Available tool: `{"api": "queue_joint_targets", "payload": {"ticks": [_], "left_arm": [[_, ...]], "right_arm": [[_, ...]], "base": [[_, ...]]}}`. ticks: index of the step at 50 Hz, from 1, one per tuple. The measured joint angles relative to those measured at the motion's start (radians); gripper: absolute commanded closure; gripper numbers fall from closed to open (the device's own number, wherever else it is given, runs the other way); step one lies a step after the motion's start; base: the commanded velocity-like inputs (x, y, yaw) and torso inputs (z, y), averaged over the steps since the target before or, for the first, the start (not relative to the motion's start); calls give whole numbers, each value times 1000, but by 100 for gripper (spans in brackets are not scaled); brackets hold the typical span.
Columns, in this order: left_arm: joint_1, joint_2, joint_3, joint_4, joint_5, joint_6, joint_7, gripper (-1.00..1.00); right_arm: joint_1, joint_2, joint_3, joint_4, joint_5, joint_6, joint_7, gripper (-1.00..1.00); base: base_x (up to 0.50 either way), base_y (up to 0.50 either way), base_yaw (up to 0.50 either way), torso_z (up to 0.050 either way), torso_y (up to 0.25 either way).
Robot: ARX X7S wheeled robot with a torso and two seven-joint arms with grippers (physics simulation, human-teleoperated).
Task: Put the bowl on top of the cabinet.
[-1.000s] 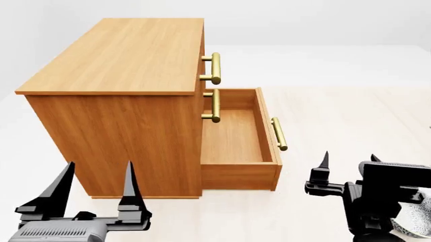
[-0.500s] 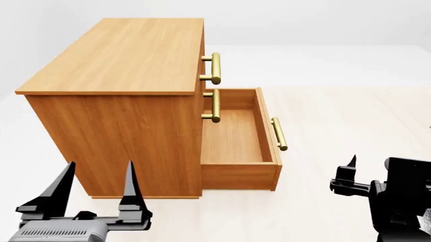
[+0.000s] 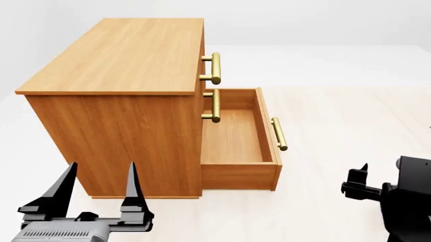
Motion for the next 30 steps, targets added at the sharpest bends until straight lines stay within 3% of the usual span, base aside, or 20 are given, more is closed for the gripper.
{"api": "queue_joint_targets", "payload": {"ticks": [30], "left_arm": [[-13,-7,9,-9,-8,-4,-7,-100]], "right_arm": [[74,-5,38,81,80,163,20,-100]], "base": [[0,0,0,0,0]]}}
